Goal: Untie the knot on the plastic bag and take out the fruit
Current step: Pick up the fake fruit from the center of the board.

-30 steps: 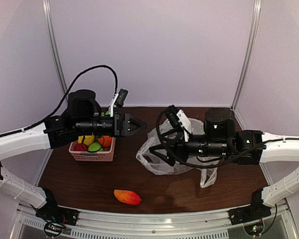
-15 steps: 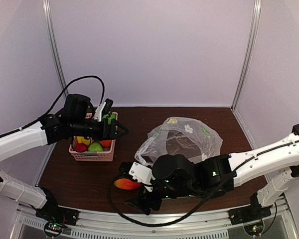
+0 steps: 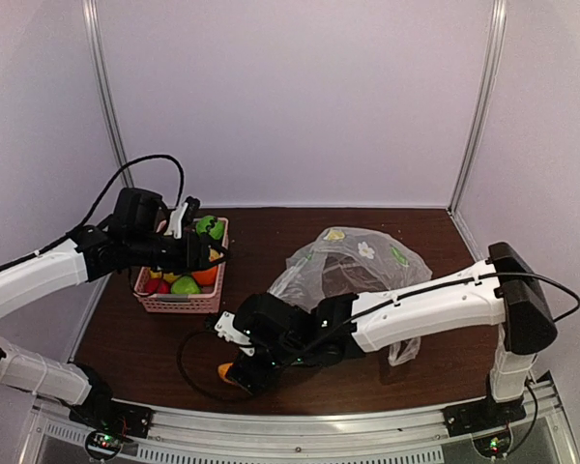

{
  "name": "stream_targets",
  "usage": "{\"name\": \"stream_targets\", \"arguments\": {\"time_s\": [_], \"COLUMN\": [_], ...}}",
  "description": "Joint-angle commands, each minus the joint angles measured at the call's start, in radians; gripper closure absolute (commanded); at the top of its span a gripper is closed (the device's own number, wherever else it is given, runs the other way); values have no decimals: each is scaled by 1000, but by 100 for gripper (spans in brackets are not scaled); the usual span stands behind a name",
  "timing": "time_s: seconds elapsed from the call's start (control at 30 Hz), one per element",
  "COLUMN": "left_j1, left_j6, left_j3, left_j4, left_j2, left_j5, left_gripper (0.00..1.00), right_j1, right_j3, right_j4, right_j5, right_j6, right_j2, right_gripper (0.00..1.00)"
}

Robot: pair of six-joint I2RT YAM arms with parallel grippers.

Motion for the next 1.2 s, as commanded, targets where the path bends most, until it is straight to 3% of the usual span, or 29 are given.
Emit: {"name": "stream_targets", "arguments": {"time_s": [0.0,0.2,0.43,0.9,1.17], "left_j1": [25,33,37,37,37], "left_j6": [19,21,16,22,37], "left_j3": [-30,-51,-61,-74,-73], "left_j4": [-2,-8,-8,-13,-12], "left_j2": [-35,-51,-57,-80,-126], "left_j5": [-12,-16,-14,21,127], "left_gripper": [22,21,20,18,18], "right_j1": [-44,-76,-76,-82,-91], "right_j3": [66,66,67,75,2], "right_j4": [-60,-51,-47,-42,9], "right_j5": [-76,-209,-180,-115,-112], "right_j6": [-49,-73,-89,-84,-39], "right_j2": [70,119,162,171,-30], "right_gripper": [9,8,9,45,50]}}
